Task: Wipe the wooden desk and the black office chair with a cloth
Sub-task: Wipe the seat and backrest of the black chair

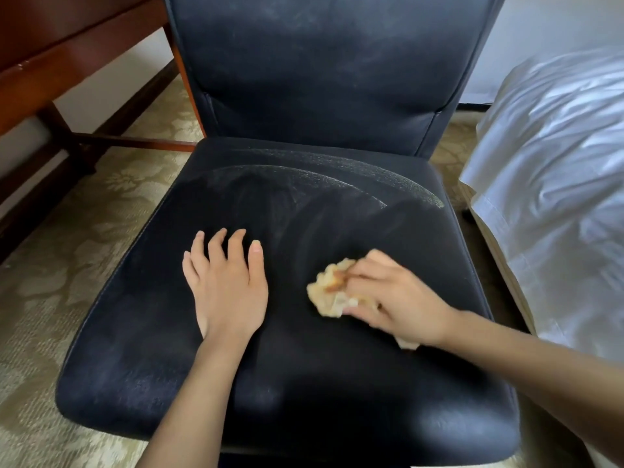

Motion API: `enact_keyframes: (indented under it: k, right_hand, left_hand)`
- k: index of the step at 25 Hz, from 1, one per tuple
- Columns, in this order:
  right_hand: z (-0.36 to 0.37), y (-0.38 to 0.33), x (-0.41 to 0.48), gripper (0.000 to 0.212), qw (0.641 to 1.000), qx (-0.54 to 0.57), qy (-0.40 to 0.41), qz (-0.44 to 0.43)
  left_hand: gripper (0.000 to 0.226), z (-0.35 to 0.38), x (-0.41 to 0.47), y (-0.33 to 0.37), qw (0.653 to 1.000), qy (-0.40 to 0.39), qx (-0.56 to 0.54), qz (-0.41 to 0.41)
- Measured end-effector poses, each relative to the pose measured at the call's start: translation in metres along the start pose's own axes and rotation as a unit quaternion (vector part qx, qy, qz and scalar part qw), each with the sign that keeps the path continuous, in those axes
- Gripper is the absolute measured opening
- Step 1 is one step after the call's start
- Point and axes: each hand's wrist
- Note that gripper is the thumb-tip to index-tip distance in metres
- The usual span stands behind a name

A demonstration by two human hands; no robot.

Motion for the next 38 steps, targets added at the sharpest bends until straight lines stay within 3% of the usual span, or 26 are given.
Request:
enact_keyframes:
  k: [3,6,13,14,16,19,21,24,27,31,34,38]
  right_hand:
    - [-0.007,0.046,0.004,0.016,0.990,-0.039,0.028,0.129]
    - [-0.012,0.097,0.006,0.019,0.956,-0.090,0.071,0.269]
    - [-0.009,0.153,0.038,0.021,0.811,-0.116,0.154,0.552]
    - [-0.007,0.150,0.042,0.021,0.812,-0.118,0.154,0.551]
    - [-0.004,0.136,0.043,0.021,0.851,-0.121,0.141,0.490]
    - [0.005,0.097,0.031,0.018,0.935,-0.105,0.119,0.317]
    - [0.009,0.065,0.022,0.013,0.970,-0.063,0.112,0.206]
    - [0.008,0.021,0.010,0.009,0.991,0.004,0.089,0.105]
    - [0.011,-0.014,-0.008,0.008,0.995,0.073,0.040,0.061]
    - [0.012,-0.029,-0.021,0.018,0.997,0.055,-0.020,-0.043]
    - [0.008,-0.010,-0.005,0.024,0.999,0.022,-0.003,-0.041]
    - [0.003,0.041,0.027,0.015,0.996,-0.014,0.043,0.079]
  left_hand:
    - [0.055,0.002,-0.002,0.000,1.000,-0.005,0.016,0.007]
    - [0.059,0.001,-0.003,0.000,1.000,-0.008,0.020,0.011]
    - [0.057,-0.001,-0.003,0.003,1.000,-0.014,0.024,0.011]
    - [0.055,0.000,-0.003,0.004,1.000,-0.014,0.026,0.010]
    - [0.052,0.000,-0.002,0.004,0.999,-0.016,0.030,0.011]
    - [0.052,0.001,-0.001,0.004,0.999,-0.014,0.027,0.013]
    - [0.052,0.001,-0.002,0.003,1.000,-0.008,0.022,0.015]
    - [0.060,0.000,-0.002,0.004,1.000,-0.006,0.021,0.015]
    - [0.052,-0.001,-0.001,0.002,1.000,-0.008,0.020,0.012]
    - [0.051,-0.002,-0.001,0.002,1.000,-0.010,0.018,0.011]
    - [0.053,-0.003,-0.001,0.001,1.000,-0.011,0.017,0.010]
    - [0.046,-0.001,-0.001,0.000,1.000,-0.015,0.020,0.006]
Point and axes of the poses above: each hand's wrist, its own x-axis towards the middle knuckle, its own z-axis out of the palm, y = z × x, and after that the axes turned 3 degrees about z, right-handed
